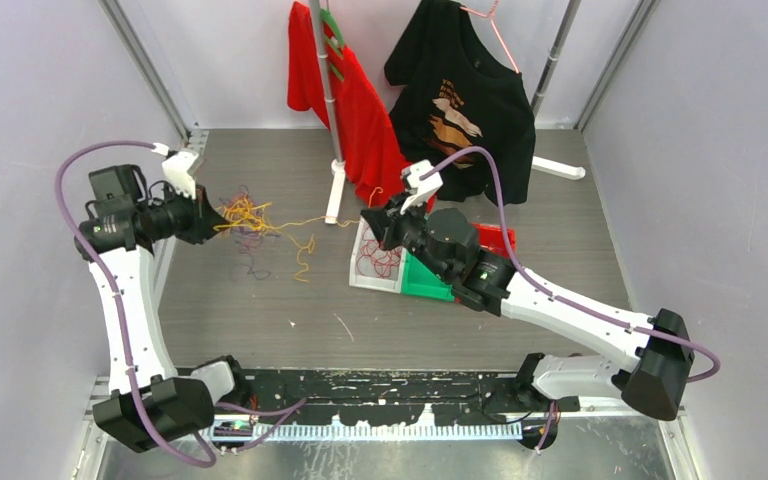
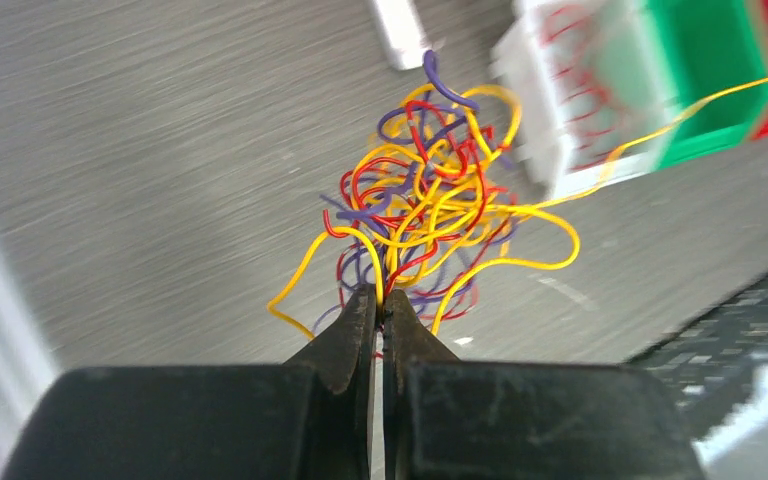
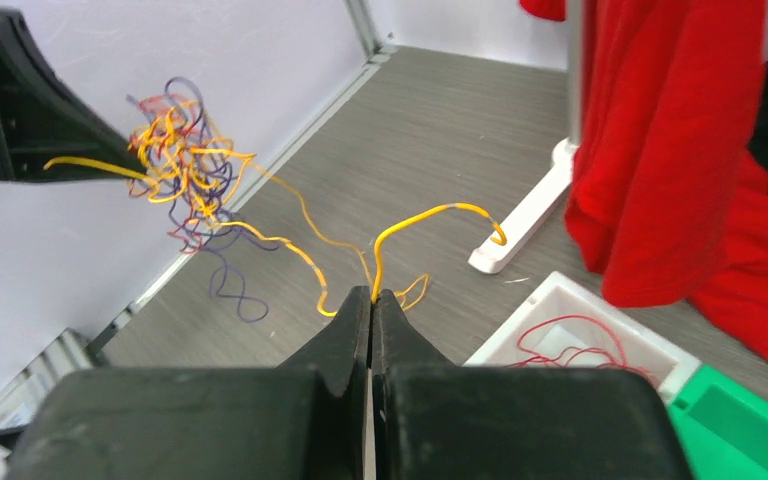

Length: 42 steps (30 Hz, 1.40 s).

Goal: Untangle the cables
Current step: Untie the cable.

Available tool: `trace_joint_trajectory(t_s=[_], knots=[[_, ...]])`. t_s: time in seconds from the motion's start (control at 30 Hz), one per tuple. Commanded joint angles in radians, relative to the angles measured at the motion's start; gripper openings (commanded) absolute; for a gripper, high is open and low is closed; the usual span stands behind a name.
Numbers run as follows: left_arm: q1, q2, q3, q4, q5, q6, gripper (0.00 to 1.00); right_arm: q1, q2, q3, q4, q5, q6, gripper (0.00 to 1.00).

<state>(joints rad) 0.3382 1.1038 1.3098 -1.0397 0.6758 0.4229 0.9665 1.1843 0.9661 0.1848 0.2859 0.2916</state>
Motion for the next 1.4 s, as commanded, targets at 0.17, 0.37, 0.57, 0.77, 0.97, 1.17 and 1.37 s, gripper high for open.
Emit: trace_joint_trajectory(t_s=[0.17,0.37,0.57,0.77,0.97,1.17,1.37], knots=[[0.046,-0.024,0.092,-0.072,0.56,-0.126,0.0,0.05,0.062,-0.025,0.091,-0.237,0.192,0.01],[0.045,-0.071,0.071,-0.116,0.578,-0.035,0.0,0.051,0.123,0.05,0.038,-0.303,0.201,0.66],[0.041,-0.049,0.102,-0.237,0.576,0.083,0.0,0.039,0.155,0.186,0.017,-0.339,0.204,0.76],[0.031,-0.034,0.116,-0.322,0.561,0.161,0.0,0.038,0.266,0.336,0.038,-0.386,0.192,0.75],[0.018,-0.044,0.109,-0.334,0.551,0.179,0.0,0.043,0.388,0.47,0.036,-0.453,0.179,0.72],[0.013,-0.028,0.119,-0.402,0.558,0.245,0.0,0.063,0.476,0.531,0.027,-0.457,0.174,0.55],[0.013,0.011,0.15,-0.552,0.552,0.373,0.0,0.071,0.533,0.559,0.025,-0.422,0.162,0.26]])
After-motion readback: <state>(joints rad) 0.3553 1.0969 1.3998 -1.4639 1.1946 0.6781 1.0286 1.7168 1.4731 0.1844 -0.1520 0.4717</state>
